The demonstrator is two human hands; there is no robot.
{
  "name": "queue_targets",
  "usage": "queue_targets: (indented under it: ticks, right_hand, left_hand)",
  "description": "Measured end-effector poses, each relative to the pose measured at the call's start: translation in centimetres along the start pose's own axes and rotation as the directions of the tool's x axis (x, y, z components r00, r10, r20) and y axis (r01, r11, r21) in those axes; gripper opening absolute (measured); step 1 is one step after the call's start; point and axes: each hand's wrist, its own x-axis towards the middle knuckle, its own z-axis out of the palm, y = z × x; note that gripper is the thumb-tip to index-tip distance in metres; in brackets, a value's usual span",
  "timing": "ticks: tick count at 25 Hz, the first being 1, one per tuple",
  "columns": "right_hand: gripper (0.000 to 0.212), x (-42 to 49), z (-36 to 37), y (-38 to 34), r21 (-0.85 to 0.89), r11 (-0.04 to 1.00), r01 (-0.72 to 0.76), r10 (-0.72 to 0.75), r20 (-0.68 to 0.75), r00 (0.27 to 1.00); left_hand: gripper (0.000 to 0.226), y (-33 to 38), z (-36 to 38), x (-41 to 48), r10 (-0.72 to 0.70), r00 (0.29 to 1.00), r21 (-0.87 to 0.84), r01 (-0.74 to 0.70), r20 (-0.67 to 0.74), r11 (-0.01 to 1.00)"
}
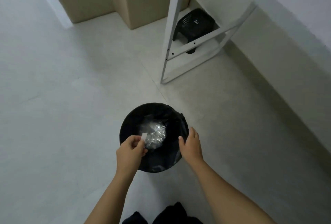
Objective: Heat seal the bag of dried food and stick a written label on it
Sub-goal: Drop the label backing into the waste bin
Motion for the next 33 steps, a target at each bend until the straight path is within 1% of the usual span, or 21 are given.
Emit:
queue_targets:
  ticks: [2,4,6,8,9,12,16,18,19,21,23,24,27,28,33]
  right_hand:
    - [0.069,2.1,2.7,1.3,0.031,0.997,-0.066,0.067,-0.032,0.997]
    - [0.069,3.4,5.3,2.2,0.076,0.993,-0.096,0.101,-0.067,0.993]
    - [0.061,4.1,6.9,2.7,0.115,0.989,-0.093,0.111,-0.158,0.981]
    - [0.05,4.5,8.0,3.3,0.107,0.99,-0.093,0.119,-0.276,0.954]
    - [0.045,4.7,8.4,3.5,0.098,0.99,-0.1,0.126,-0.311,0.942]
    - [0.036,5.3,9.3,4.0,0.055,0.993,-0.108,0.12,-0.342,0.932]
    - [0.034,5.5,9.5,4.3,0.025,0.995,-0.094,0.096,-0.355,0.93]
    - [0.034,5.5,9.6,4.3,0.014,0.996,-0.087,0.086,-0.362,0.928]
    - [0.034,5.5,9.6,4.3,0.015,0.996,-0.086,0.086,-0.364,0.927]
    - [0.034,5.5,9.5,4.2,0.029,0.996,-0.084,0.089,-0.348,0.933]
    - [0.035,5.2,9.1,4.0,0.021,0.996,-0.083,0.086,-0.302,0.949]
    - [0.04,5.0,8.7,3.7,0.0,0.996,-0.093,0.09,-0.264,0.96]
    - [0.068,3.4,6.5,1.9,-0.062,0.991,-0.117,0.106,-0.16,0.981]
    - [0.07,2.1,5.3,0.7,-0.063,0.993,-0.104,0.094,-0.141,0.986]
    - [0.061,-7.6,-2.1,-8.0,-0.024,0.996,0.085,-0.086,-0.033,0.996]
  left_hand:
    - [0.012,-2.3,1.1,2.3,0.013,1.0,0.017,-0.013,-0.011,1.0]
    - [0.012,-4.4,2.0,4.4,0.02,1.0,0.022,-0.02,-0.008,1.0]
    - [0.009,-6.0,2.7,6.2,0.037,0.999,0.046,-0.036,-0.002,0.998]
    - [0.004,-7.3,3.4,7.9,0.072,0.997,0.108,-0.071,-0.004,0.992]
    - [0.003,-7.9,3.8,8.7,0.089,0.996,0.143,-0.088,0.002,0.986]
    - [0.015,-9.1,5.5,10.6,0.127,0.991,0.255,-0.133,0.039,0.958]
    - [0.028,-10.2,7.4,12.0,0.098,0.993,0.381,-0.114,0.06,0.918]
    - [0.03,-10.3,7.4,12.1,0.088,0.995,0.411,-0.098,0.043,0.907]
    - [0.026,-10.2,7.3,12.1,0.098,0.995,0.412,-0.102,0.032,0.905]
    - [0.013,-9.8,6.7,11.9,0.137,0.991,0.407,-0.127,0.005,0.905]
    - [0.014,-9.0,5.7,11.4,0.167,0.986,0.402,-0.144,-0.024,0.904]
    - [0.014,-8.7,5.2,11.0,0.179,0.984,0.394,-0.155,-0.024,0.906]
    - [0.029,-6.4,2.9,8.8,0.165,0.986,0.381,-0.148,-0.013,0.913]
    - [0.03,-5.3,2.0,7.6,0.162,0.987,0.379,-0.148,-0.005,0.914]
    - [0.026,4.3,-3.6,-1.7,0.186,0.982,0.3,-0.172,-0.018,0.938]
